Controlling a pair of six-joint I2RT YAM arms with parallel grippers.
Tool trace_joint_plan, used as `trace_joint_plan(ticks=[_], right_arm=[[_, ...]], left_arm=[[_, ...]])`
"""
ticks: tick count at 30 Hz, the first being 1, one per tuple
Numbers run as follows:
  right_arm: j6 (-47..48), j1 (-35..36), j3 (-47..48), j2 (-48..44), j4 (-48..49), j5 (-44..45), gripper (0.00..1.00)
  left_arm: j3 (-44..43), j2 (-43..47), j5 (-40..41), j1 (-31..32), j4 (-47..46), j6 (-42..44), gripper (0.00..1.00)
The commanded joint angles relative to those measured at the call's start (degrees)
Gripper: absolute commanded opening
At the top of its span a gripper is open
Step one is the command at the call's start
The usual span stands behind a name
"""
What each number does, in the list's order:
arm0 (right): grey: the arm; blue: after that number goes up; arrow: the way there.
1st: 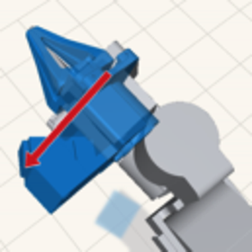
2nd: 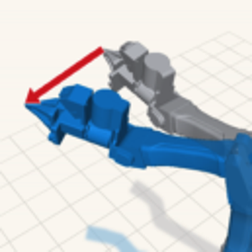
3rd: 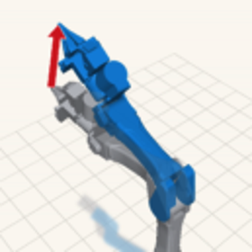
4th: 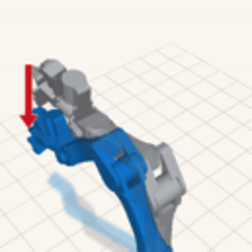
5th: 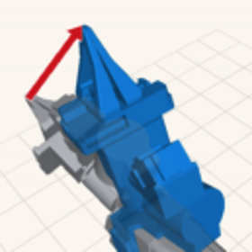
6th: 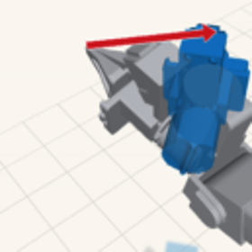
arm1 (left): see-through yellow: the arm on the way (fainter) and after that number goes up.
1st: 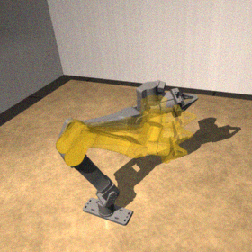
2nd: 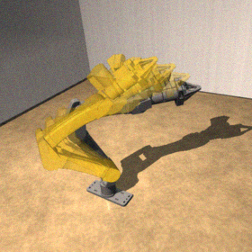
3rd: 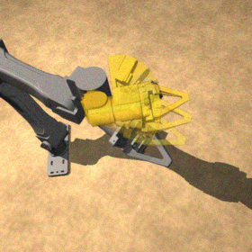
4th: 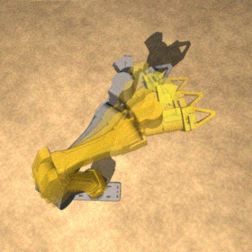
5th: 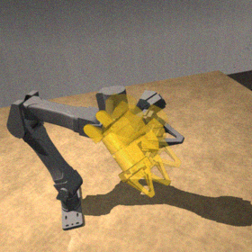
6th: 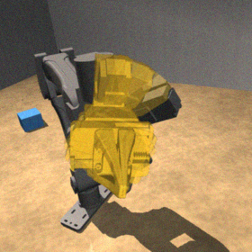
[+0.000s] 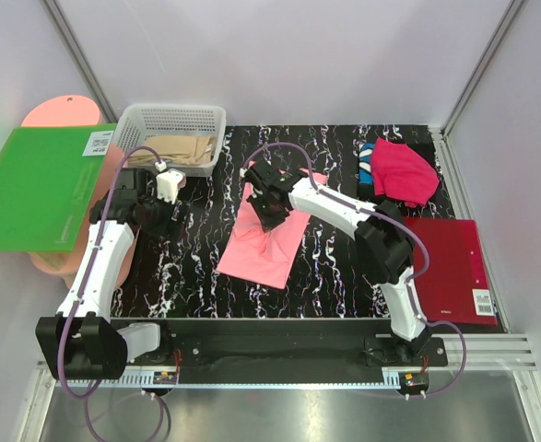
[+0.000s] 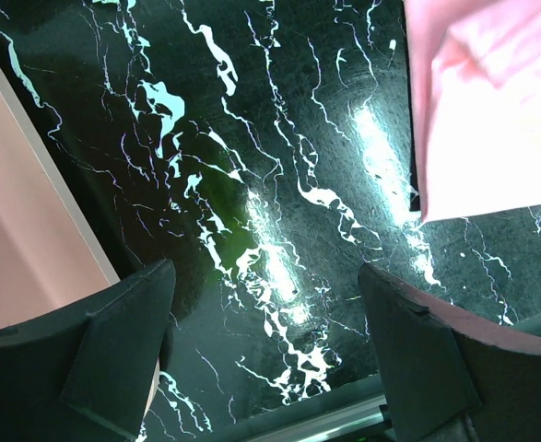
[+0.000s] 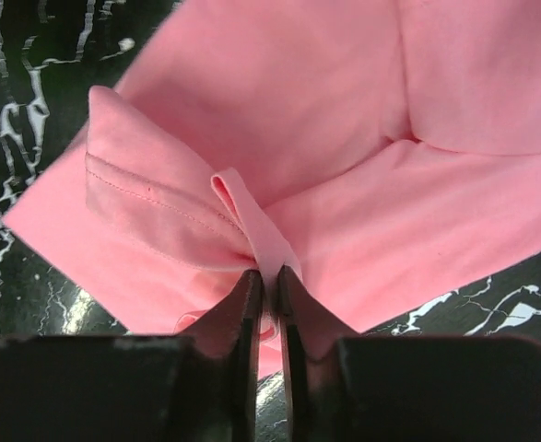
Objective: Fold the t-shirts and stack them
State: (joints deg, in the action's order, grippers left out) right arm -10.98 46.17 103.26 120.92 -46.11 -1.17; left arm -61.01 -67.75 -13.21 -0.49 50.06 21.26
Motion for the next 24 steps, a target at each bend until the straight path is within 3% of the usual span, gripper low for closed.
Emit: trace_joint_plan(ticks=[1,2,4,5,6,8,18,22,24], right_arm=[[1.75,-1.70,1.59,2.38,-1.27,-0.77,0.27],[1.32,-2.05,1.59,3.00,-1.44,-0.16,0.43],[0.88,-3.28,2.29,4.67,-1.79,0.81,0.62],[0.35,-3.63,2.55,5.28,-1.79,2.47,0.79],[0.09,-4.07,2.91,5.46,-1.79,4.84,0.88],[-1.14,-5.39,4.75,5.46,-2.32,7.49,0.97],[-4.05,-8.03,7.31,-1.12,-4.95,24.37,1.00],[-2.12,-6.19,0.57,-7.09,-4.09,20.24,1.00],[1.74,-1.21,-3.92,-11.13,-1.37,25.13,1.00]], left_arm=[[-1.04,0.33,0.82,0.23,-1.64,1.24,0.86],[-0.86,0.33,0.56,0.23,-1.55,1.24,0.86],[-0.86,0.60,0.12,0.14,-1.20,1.16,0.86],[-0.86,0.68,-0.49,0.14,-0.85,1.33,0.86],[-1.12,0.77,-0.93,0.14,-0.50,1.33,0.86],[-1.74,1.47,-2.25,1.79,1.70,1.68,0.85],[-1.74,5.61,-2.87,14.64,9.09,3.09,0.85],[-1.92,4.99,-0.86,15.17,8.30,1.60,0.83],[-1.57,5.43,2.30,15.08,6.55,0.46,0.83]])
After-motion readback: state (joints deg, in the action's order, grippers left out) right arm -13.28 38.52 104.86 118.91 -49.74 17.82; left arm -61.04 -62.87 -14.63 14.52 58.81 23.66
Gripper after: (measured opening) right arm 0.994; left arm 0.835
